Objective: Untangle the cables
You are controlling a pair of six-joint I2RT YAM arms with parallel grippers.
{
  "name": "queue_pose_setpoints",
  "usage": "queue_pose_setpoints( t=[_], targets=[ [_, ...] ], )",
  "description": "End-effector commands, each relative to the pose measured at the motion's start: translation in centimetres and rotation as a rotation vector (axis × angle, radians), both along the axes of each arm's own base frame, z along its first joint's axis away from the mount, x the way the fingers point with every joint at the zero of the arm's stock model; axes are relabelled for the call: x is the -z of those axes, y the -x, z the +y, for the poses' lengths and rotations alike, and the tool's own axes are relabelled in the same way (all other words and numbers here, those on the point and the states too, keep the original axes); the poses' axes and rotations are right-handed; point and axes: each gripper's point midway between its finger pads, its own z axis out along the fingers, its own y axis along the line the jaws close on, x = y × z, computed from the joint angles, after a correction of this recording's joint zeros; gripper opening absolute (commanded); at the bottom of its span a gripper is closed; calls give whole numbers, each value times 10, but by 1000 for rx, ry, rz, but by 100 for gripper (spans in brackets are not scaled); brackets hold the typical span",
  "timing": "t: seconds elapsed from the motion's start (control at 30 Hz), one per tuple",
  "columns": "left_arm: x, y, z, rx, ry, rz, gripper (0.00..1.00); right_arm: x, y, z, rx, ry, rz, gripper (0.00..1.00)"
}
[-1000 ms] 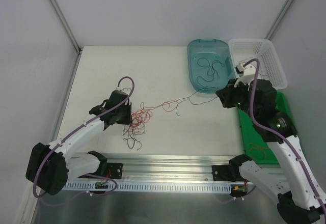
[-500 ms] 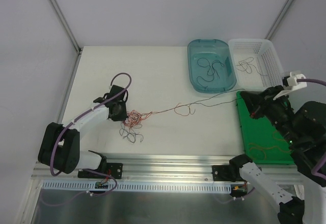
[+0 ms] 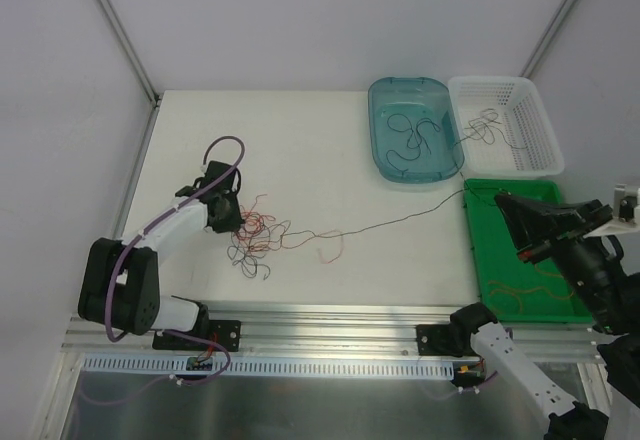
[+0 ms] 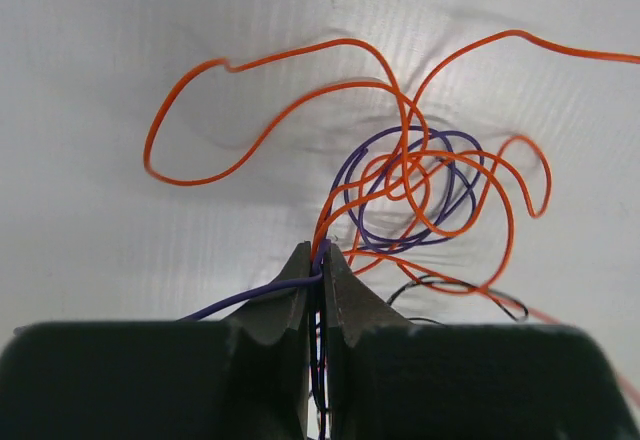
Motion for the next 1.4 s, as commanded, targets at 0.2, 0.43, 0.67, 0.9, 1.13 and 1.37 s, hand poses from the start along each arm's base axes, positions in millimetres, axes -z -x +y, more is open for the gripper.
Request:
queue_pose_setpoints(
  t=[0.2,0.43,0.67,0.9,1.13,1.37],
  targets=[
    [-59,-6,-8,18,87,-231,0,120,-66,60,-129,55,403,1],
    [-74,-13,7,18,10,-279,0,178,-76,30,48,215,609,1],
    [-98,-19,82,-142,-226,-292,0,124,-57,-34,300,280,448,1],
    [-98,-23,135,-305,-319,-246,0,42,-18,-66,365,224,227,1],
    [-67,-17,167,-428,-278,-144,0,8,6,-70,327,135,67,1],
    [-61,-24,153,-393,-155,-164,0,14,1,-70,283,116,68,1]
  ],
)
